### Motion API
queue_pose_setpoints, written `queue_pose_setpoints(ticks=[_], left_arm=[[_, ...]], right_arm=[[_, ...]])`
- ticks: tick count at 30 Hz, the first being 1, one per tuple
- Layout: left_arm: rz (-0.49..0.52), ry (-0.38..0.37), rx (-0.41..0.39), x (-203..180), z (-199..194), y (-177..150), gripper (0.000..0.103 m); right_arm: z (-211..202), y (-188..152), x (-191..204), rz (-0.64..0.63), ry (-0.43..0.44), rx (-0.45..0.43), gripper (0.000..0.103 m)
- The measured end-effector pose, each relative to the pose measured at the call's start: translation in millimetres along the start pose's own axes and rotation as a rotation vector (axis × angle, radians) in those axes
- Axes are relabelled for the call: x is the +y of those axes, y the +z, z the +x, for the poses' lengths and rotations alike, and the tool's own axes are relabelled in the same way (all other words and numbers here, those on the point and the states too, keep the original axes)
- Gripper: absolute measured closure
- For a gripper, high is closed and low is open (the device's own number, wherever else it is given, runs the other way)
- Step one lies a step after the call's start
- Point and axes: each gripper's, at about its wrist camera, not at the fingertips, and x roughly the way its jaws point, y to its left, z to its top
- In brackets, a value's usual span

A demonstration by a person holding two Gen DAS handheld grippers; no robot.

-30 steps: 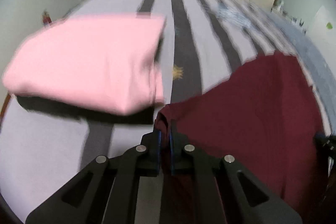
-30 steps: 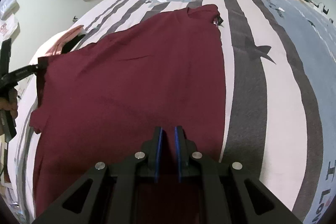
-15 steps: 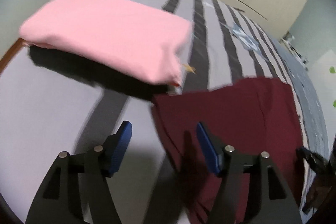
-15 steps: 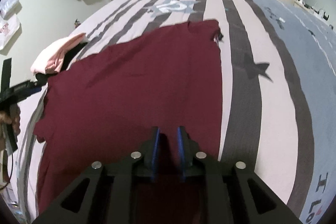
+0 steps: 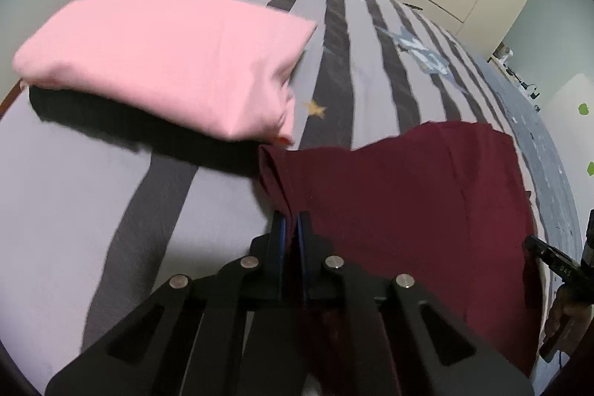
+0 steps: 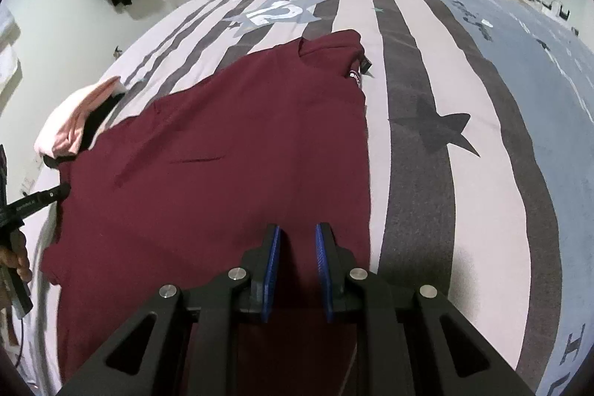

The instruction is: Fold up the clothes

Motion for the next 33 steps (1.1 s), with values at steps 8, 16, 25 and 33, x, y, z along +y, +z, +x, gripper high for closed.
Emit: queue_pose_setpoints(ticks=[8,16,25,33], left_arm=[[0.078,-0.041,-0.065,-34.6,-43.0,18.2,0.099],[0.217,-0.134,-0.049,-192.4,-46.9,34.8,0.099],[0.171,-0.393,0.134,-306.8,-4.2,8.8,0.075],[0.056,-0.16,0.028,-189.6,-51.1,-20.3,0.046]], right_arm=[[-35.2,-4.5,-25.0,0.043,-0.009,-0.042,0.082],[-70.6,-17.0,-50.2,0.087,-0.047,-0.059,0.082],[-98.2,-20.0,-50.2,0.089,-0.008,-0.054,0.079],[-89.4,-27.4,-36.5,0.053,0.02,-0.034,0.079]])
